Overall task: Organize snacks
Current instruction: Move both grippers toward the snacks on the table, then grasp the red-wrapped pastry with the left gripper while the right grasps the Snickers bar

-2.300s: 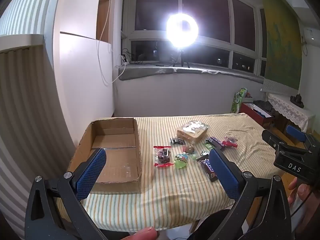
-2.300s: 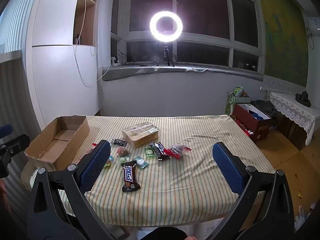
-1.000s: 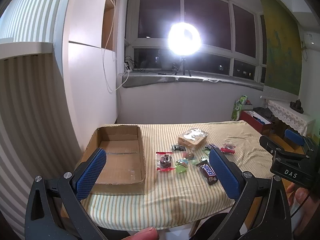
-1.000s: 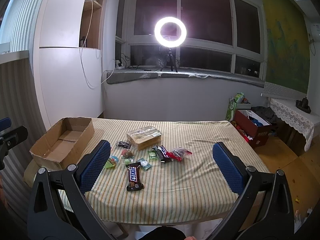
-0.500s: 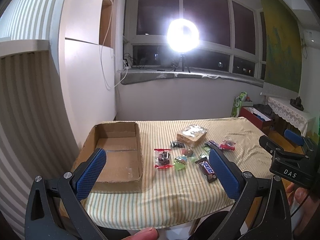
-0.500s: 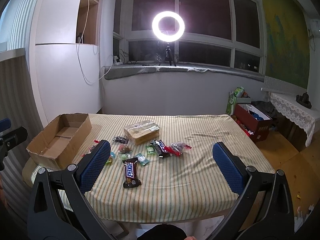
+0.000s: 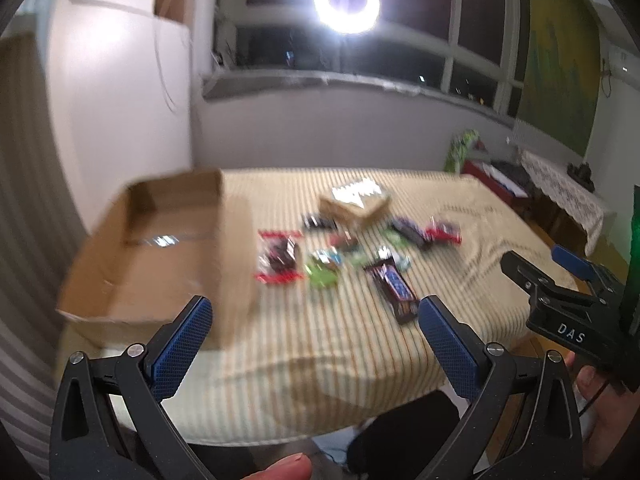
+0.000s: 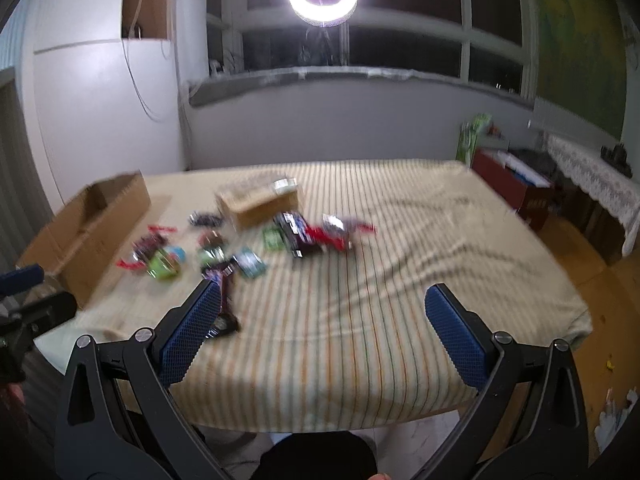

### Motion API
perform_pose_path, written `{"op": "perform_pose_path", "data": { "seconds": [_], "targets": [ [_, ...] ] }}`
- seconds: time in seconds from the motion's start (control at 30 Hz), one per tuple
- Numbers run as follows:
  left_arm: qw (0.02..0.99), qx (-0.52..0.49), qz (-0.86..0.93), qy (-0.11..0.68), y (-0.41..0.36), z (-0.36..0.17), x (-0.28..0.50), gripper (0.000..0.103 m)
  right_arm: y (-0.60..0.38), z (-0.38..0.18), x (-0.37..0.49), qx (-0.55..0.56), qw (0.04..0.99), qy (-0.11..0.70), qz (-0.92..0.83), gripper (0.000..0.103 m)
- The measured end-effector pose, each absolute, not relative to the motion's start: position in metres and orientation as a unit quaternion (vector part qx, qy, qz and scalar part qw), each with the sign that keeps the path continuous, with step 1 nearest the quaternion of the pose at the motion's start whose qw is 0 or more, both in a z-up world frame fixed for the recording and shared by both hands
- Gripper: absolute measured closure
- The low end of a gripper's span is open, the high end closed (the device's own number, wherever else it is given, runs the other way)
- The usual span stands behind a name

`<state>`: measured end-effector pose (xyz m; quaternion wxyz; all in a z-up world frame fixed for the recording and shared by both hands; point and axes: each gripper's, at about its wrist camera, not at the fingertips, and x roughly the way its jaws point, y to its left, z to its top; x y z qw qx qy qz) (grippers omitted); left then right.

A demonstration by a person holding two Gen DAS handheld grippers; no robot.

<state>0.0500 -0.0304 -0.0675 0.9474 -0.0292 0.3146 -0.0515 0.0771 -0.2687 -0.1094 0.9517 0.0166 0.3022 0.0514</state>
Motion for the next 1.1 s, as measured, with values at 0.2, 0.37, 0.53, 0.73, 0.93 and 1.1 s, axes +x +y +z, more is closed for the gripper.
{"op": "perform_pose_path", "data": {
  "seconds": [0.2, 0.37, 0.53, 0.73, 0.93, 1.1],
  "targets": [
    [0.921, -0.05, -0.084, 0.376, -0.042, -0.106, 0.07, 0.001, -0.276, -0.133, 0.097, 0.027, 0.943, 0.326, 0.065, 0.0],
    [0.913, -0.04, -0.088, 0.396, -0.039, -0.122, 0.082, 0.001, -0.268, -0.14, 0.107, 0.032, 0.935, 0.342, 0.085, 0.0],
    [0.91, -0.03, -0.076, 0.407, -0.028, -0.132, 0.096, 0.001, -0.249, -0.149, 0.115, 0.024, 0.928, 0.355, 0.11, 0.0],
    [0.904, -0.038, -0.06, 0.422, -0.014, -0.144, 0.119, 0.001, -0.224, -0.161, 0.128, 0.013, 0.916, 0.372, 0.149, 0.0],
    [0.907, -0.062, -0.031, 0.415, 0.011, -0.142, 0.138, 0.001, -0.196, -0.173, 0.139, -0.002, 0.907, 0.379, 0.185, 0.0],
    [0.909, -0.086, -0.012, 0.408, 0.019, -0.14, 0.153, 0.005, -0.179, -0.178, 0.146, -0.035, 0.909, 0.371, 0.187, 0.0]
  ]
}}
